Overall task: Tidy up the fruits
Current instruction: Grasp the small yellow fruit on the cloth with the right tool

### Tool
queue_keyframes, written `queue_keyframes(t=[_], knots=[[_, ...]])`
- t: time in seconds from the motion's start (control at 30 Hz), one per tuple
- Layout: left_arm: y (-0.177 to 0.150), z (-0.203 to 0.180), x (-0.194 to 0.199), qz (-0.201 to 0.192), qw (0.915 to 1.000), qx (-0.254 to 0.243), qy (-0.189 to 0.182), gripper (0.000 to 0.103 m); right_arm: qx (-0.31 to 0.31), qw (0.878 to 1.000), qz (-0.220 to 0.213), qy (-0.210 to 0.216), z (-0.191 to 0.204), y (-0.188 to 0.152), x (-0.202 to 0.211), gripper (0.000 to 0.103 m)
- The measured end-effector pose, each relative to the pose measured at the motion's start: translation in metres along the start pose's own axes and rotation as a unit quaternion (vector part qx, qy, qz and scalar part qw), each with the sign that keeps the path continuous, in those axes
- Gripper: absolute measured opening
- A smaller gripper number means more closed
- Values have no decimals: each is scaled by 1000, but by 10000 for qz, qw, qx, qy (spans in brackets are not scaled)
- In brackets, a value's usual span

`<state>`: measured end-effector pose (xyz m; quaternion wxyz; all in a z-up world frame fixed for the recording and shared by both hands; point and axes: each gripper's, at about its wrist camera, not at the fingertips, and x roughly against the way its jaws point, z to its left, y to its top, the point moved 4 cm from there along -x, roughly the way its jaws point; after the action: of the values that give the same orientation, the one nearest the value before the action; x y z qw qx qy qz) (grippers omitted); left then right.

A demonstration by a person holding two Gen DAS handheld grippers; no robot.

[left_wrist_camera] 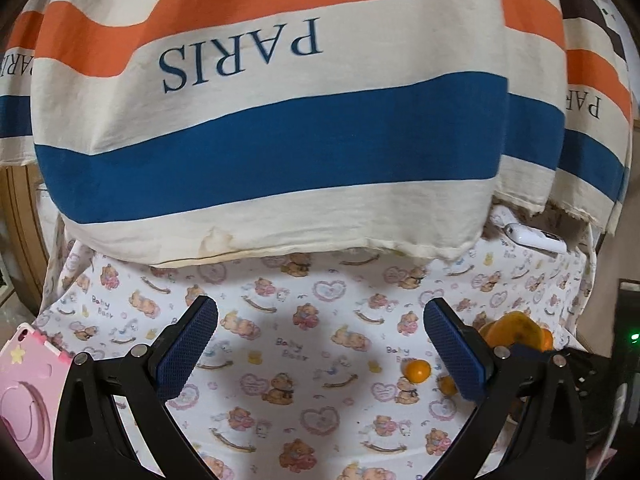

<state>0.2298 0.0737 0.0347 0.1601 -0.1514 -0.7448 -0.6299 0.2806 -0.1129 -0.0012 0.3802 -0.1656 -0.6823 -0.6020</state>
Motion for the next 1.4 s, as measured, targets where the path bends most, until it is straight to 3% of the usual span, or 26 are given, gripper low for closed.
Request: queue_keyframes(t=[0.03,0.27,0.43,1.0,1.23,1.4], knots=[[-1,0,-2,24,10000,-6,-1,102,6,9999,112,49,2,-1,-5,30],[-7,1,-16,185,9998,-48,34,102,18,9965,828,115,15,-1,-33,29],[-9,-2,-20,235,9997,-113,31,102,126,9918,1250,-211,19,-4,-49,29],[-12,0,-24,362,9993,-7,-43,102,230,9918,1122,-559,27,-6,-63,23],[-10,-2,-19,307,9995,-19,-71,102,-14,9974,693,-215,22,-10,-33,23],[-11,-6,-17,282,9995,-95,-57,102,-90,9970,728,228,25,-22,-22,23]])
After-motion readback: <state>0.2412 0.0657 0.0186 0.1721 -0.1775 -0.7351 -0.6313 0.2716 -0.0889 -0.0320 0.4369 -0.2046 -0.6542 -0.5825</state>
